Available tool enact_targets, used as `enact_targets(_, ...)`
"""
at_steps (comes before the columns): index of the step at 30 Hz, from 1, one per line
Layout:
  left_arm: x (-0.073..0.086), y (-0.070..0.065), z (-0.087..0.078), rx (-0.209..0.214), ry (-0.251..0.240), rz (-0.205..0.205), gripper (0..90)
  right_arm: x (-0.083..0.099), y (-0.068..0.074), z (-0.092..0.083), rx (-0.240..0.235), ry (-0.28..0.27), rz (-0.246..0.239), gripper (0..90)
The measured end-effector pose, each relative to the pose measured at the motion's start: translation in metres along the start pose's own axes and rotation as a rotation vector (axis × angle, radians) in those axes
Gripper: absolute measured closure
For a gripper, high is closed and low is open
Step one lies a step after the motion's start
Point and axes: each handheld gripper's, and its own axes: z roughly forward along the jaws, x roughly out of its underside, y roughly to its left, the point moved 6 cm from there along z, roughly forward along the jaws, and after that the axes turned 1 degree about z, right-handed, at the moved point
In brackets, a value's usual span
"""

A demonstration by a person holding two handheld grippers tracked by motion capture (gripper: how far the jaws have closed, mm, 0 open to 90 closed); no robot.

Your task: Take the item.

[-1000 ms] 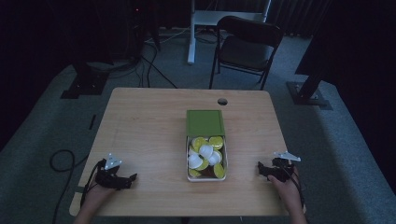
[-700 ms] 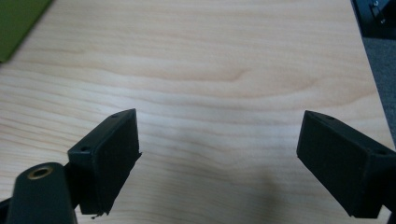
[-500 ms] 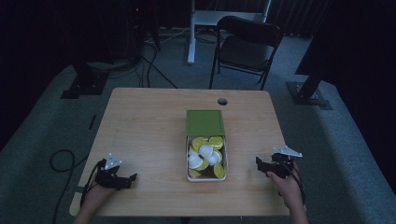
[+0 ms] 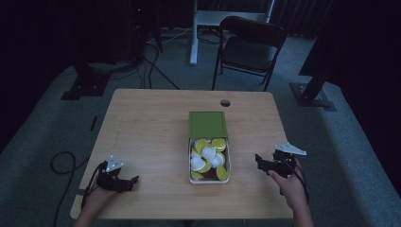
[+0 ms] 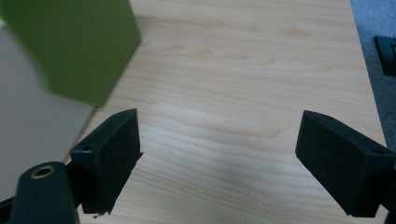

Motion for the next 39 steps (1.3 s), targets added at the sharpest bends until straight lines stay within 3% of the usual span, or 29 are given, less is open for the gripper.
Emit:
enact_targets(9, 0.0, 0.0, 0.0, 0.0, 0.002, 0.002, 1.8, -0.018, 0.021, -0.015, -0.035, -0.047, -0.058, 14.5)
enact_targets(22, 0.0, 0.0, 0.0, 0.0, 0.002, 0.002, 1.8, -0.041, 0.066, -0.036, -0.167, -0.117, -0.168, 17.5)
enact_targets(29, 0.0, 0.0, 0.0, 0.0, 0.002, 0.002, 1.8, -0.048, 0.09, -0.039, -0.231, -0.134, -0.219, 19.9)
enact_targets(32, 0.0, 0.0, 0.0, 0.0, 0.002, 0.002, 1.8, -0.048, 0.1, -0.038, -0.252, -0.127, -0.247, 25.2)
enact_targets(39, 0.0, 0.0, 0.0, 0.0, 0.002, 0.002, 1.8, -0.05, 0.125, -0.035, -0.324, -0.129, -0.267, 28.0)
